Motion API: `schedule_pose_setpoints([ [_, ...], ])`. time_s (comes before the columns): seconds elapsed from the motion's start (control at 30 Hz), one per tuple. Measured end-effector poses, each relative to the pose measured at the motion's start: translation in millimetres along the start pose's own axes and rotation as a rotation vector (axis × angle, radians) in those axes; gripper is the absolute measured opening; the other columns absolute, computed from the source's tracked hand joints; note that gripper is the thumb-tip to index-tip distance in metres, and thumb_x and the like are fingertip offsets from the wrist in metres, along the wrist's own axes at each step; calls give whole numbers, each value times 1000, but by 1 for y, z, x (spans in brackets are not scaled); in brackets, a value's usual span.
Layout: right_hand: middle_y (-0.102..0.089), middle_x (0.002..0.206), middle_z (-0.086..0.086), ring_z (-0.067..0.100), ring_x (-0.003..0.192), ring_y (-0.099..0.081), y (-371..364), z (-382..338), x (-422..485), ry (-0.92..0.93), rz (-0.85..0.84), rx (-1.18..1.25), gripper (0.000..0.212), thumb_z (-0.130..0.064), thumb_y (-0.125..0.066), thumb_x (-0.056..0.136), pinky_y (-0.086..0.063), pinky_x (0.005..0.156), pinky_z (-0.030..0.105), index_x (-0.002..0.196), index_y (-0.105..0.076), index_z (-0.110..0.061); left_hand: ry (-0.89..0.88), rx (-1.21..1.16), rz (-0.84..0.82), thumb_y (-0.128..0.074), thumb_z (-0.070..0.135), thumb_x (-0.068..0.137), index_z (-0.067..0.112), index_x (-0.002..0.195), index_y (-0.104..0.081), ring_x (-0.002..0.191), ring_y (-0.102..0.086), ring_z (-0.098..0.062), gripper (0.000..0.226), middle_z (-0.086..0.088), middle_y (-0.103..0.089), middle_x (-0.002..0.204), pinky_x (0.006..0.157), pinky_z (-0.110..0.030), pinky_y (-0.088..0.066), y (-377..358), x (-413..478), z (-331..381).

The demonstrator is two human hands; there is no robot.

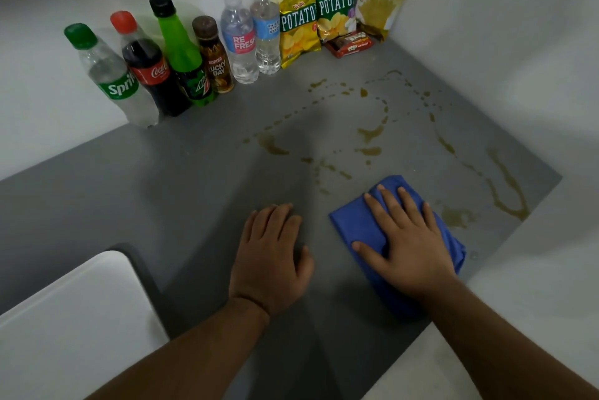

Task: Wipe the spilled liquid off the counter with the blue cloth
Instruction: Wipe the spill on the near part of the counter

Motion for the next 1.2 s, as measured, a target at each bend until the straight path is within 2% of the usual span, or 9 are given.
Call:
schedule_pose_setpoints([
  [0.17, -2, 176, -1, 34, 161, 3, 3, -30, 49, -161, -11, -32, 93, -88, -11, 92, -2, 126, 62, 167, -5, -34, -13, 35, 18, -61, 34, 83, 11, 128, -60, 131, -51, -36, 51, -12, -57, 139, 116, -54, -38, -4, 2, -2],
  [0.33, -1, 176, -4, 29, 162, 8, -4, -63, 30, 31, 1, 0, 85, -83, -17, 98, -3, 129, 60, 167, -6, -35, 9, -24, 33, -61, 31, 83, 13, 128, -60, 129, -53, -32, 48, -9, -58, 138, 115, -52, -40, -3, 4, -6],
  [0.47, -4, 175, -13, 19, 162, 7, -4, -38, 12, 145, -11, 27, 83, -83, -25, 97, -7, 129, 57, 166, -7, -41, 15, -56, 48, -61, 32, 82, 15, 123, -63, 126, -55, -31, 44, -7, -60, 136, 115, -54, -38, 3, 11, -10],
  [0.6, -3, 176, -9, 22, 162, 6, 5, -19, 43, -2, -9, -3, 87, -86, -15, 94, -6, 129, 59, 166, -6, -39, 16, -43, 65, -62, 35, 81, 13, 121, -65, 125, -55, -33, 46, -8, -61, 136, 113, -56, -39, 13, 37, -20],
  [0.73, -5, 176, 0, 33, 161, 3, 6, -51, 72, -109, -10, -10, 90, -82, -15, 94, -3, 128, 61, 167, -9, -30, 39, -7, 39, -61, 32, 81, 8, 124, -65, 124, -57, -38, 50, -14, -62, 137, 108, -52, -44, 19, 65, -36],
  [0.87, -7, 176, -2, 29, 162, 4, -4, -86, 44, 110, 18, 11, 82, -76, -20, 100, -4, 129, 58, 167, -13, -30, 33, 20, 52, -60, 28, 81, 4, 122, -66, 120, -59, -41, 48, -17, -63, 133, 107, -53, -45, 17, 68, -47],
  [0.97, -6, 176, -10, 20, 162, 8, -8, -68, 24, 182, 19, 39, 79, -77, -24, 101, -4, 130, 54, 167, -11, -36, 23, 14, 65, -60, 27, 82, 6, 120, -66, 120, -59, -39, 44, -14, -63, 132, 106, -53, -45, 14, 66, -48],
  [1.07, -3, 175, -12, 18, 162, 8, -4, -41, 29, 84, 20, 33, 82, -83, -22, 97, -5, 130, 56, 166, -7, -41, 14, 11, 72, -60, 27, 81, 8, 119, -66, 120, -58, -35, 43, -12, -63, 132, 105, -50, -47, 12, 65, -47],
  [1.2, -4, 176, -5, 29, 162, 3, 5, -38, 75, -70, 10, -7, 88, -86, -15, 93, -4, 128, 59, 166, -7, -37, 7, 0, 87, -59, 26, 78, 8, 120, -66, 121, -57, -34, 46, -11, -63, 132, 106, -49, -47, 11, 65, -49],
])
Point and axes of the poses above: each hand's wrist, its own x-axis towards the middle knuckle, its own y-axis out of the back of the hand, z = x × y, the point moved 7 cm from there along x, towards the middle knuckle
